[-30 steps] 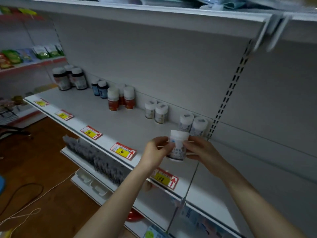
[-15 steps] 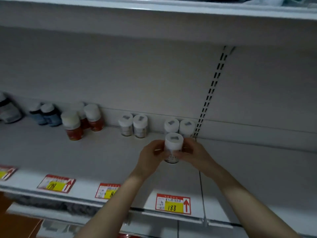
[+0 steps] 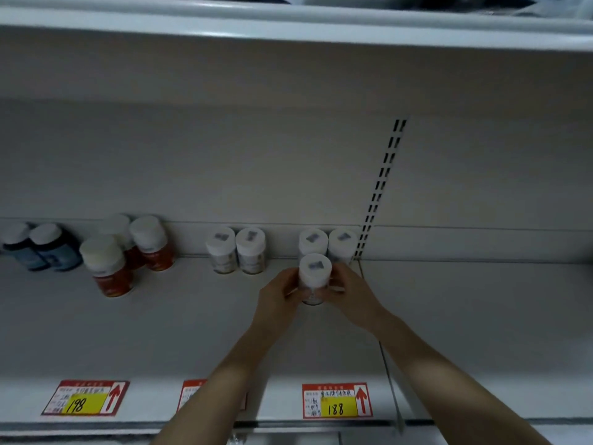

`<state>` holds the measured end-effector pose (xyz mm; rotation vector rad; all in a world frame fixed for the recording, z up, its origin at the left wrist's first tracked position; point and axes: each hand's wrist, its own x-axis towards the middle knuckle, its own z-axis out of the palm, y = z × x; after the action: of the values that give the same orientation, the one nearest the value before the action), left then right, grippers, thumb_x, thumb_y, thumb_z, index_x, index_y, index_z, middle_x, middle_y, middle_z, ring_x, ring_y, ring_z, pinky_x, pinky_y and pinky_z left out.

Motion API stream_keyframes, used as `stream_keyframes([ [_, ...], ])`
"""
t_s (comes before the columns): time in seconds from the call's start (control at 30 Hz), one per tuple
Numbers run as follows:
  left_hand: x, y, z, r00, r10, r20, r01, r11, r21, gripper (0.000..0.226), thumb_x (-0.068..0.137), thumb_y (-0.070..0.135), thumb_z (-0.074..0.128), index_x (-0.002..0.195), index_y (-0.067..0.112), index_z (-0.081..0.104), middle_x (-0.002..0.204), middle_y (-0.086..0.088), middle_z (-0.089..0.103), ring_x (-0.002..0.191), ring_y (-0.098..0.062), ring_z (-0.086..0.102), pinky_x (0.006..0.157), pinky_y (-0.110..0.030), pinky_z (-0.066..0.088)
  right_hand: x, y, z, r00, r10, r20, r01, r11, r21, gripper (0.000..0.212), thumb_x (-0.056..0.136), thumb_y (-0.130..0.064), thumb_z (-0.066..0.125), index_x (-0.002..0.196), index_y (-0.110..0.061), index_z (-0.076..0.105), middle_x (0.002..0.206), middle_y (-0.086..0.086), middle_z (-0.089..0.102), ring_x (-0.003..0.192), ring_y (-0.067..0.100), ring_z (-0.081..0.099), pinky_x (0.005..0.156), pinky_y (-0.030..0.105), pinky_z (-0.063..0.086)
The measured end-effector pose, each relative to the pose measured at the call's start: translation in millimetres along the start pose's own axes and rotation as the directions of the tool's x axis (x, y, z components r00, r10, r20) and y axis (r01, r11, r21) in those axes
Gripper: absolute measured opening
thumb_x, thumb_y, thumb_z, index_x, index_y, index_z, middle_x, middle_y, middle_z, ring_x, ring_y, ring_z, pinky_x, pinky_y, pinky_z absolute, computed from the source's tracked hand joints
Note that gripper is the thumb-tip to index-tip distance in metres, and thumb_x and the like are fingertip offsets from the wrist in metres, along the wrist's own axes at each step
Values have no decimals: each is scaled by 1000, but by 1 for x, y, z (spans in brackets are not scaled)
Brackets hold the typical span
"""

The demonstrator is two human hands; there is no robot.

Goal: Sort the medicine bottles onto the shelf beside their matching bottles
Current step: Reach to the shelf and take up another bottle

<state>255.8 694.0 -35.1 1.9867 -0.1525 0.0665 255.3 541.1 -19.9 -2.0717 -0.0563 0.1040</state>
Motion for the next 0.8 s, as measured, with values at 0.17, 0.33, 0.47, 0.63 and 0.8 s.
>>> stream_keyframes([
  [0.17,5,1,2,1000,0,5,0,1000,-4,33,81,6,64,113,3,57,109,-5,63,97,-11,56,71,6,38,7,4,-1,1000,-2,0,2,1000,9,43,81,-10,67,118,-1,47,125,13,57,115,25,55,93,32,45],
  [0.33,8,0,3,1000,-3,7,3,1000,5,33,82,6,63,114,4,56,110,-6,63,98,-11,57,73,5,39,8,4,0,1000,-2,-8,2,999,33,45,81,-11,67,120,-3,47,126,13,57,115,25,56,95,36,46],
  [0.47,7,2,1,999,-44,32,44,999,13,34,83,9,62,116,4,55,111,-7,62,103,-17,58,87,-21,45,4,1,1,999,-29,-26,30,999,27,45,81,-10,67,120,-3,48,123,13,58,114,25,56,94,35,47],
  [0.63,-8,9,-2,993,-97,-63,105,984,145,35,88,17,56,119,0,53,121,-16,60,112,-27,57,88,-21,39,-9,-1,-1,995,-37,-92,38,999,14,49,79,-7,68,124,-8,48,121,11,58,112,24,56,95,36,47],
  [0.8,-38,23,5,999,-35,-37,41,985,166,23,90,18,53,106,4,62,103,-11,67,96,-23,62,68,-11,32,-32,9,-10,973,53,-224,-51,999,17,37,86,-13,61,120,-4,53,108,3,57,99,11,54,84,15,39],
])
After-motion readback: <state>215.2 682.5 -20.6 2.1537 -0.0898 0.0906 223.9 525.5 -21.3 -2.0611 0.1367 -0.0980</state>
